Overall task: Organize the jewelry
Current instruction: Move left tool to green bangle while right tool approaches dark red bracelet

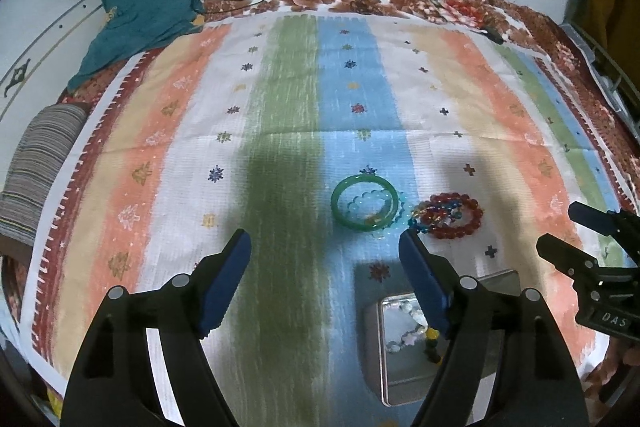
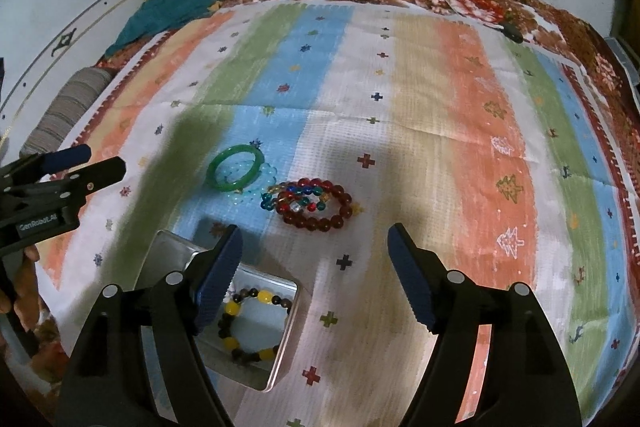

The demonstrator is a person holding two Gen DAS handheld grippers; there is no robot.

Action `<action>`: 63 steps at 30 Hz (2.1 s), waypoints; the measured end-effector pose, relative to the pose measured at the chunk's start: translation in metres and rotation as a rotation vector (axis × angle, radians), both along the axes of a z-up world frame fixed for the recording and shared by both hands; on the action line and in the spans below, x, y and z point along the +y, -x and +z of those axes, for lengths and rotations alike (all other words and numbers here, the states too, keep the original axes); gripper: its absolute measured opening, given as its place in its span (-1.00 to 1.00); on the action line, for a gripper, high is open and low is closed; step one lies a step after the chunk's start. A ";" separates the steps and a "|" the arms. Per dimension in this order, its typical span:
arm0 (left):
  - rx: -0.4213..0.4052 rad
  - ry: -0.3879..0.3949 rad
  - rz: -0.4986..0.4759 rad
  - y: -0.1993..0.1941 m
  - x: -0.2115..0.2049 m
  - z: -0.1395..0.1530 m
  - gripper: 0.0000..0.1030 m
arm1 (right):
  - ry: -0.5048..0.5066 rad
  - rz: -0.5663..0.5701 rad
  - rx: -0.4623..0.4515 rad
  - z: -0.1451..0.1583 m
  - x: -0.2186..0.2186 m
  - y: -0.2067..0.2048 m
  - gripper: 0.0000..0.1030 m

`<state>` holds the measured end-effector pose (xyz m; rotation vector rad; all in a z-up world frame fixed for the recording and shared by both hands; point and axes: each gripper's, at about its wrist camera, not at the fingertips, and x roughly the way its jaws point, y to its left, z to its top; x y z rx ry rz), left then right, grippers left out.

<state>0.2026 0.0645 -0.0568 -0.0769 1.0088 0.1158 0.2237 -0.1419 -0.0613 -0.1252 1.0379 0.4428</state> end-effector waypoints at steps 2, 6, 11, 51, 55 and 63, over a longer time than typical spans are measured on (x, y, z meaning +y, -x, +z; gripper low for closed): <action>0.004 -0.003 0.002 -0.003 0.000 -0.002 0.47 | 0.003 0.002 0.005 -0.002 0.001 -0.002 0.45; 0.018 -0.003 0.004 -0.009 0.001 -0.007 0.48 | 0.009 0.006 0.024 -0.008 0.004 -0.006 0.45; 0.028 -0.007 0.004 -0.016 0.001 -0.012 0.48 | 0.004 0.014 0.032 -0.010 0.009 -0.011 0.45; 0.169 0.060 -0.023 -0.088 0.017 -0.077 0.47 | 0.028 0.108 0.169 -0.064 0.051 -0.067 0.40; 0.190 0.069 -0.029 -0.094 0.019 -0.086 0.45 | 0.031 0.120 0.181 -0.069 0.055 -0.072 0.25; 0.205 0.091 -0.029 -0.102 0.024 -0.095 0.39 | 0.050 0.141 0.211 -0.083 0.065 -0.080 0.05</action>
